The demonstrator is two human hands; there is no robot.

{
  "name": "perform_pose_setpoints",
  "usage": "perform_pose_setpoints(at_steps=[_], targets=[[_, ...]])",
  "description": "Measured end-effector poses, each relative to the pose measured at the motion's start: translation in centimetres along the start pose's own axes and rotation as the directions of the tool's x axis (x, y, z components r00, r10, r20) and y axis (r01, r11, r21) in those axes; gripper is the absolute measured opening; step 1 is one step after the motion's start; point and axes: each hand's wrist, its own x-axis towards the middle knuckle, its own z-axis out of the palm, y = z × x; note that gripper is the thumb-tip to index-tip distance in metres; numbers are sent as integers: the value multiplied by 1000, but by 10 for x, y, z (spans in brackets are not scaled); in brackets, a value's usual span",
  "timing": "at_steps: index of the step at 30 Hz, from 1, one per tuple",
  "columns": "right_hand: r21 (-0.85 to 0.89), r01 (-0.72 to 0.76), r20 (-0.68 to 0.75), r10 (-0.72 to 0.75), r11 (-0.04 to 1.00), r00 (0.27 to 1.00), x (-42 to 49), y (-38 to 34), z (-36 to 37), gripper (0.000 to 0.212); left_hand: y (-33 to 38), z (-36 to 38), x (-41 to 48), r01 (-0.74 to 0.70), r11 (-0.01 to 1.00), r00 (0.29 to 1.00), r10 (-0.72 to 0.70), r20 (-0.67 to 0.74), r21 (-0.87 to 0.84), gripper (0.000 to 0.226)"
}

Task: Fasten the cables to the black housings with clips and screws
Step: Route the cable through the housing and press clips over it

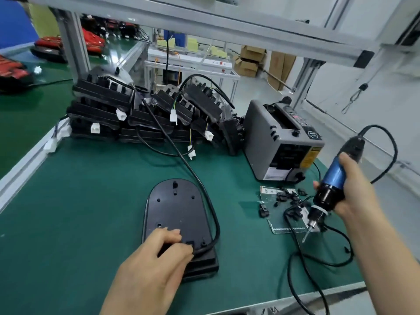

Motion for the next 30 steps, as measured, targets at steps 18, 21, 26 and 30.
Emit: perform_pose_setpoints(at_steps=[18,21,26,30], targets=[[-881,-44,-47,6,471,999,54,25,-23,53,-3,3,0,-24,1000,1000,24,-14,12,6],[-940,-27,-36,-20,341,999,57,25,-18,59,-1,2,1,-19,1000,1000,19,-12,11,7],[-991,-36,-44,-54,132,998,54,24,-12,61,-2,1,1,-27,1000,1000,28,-8,15,7],[-999,-39,-37,-63,-19,997,49,22,-16,62,-3,3,1,-33,999,999,33,14,9,19]])
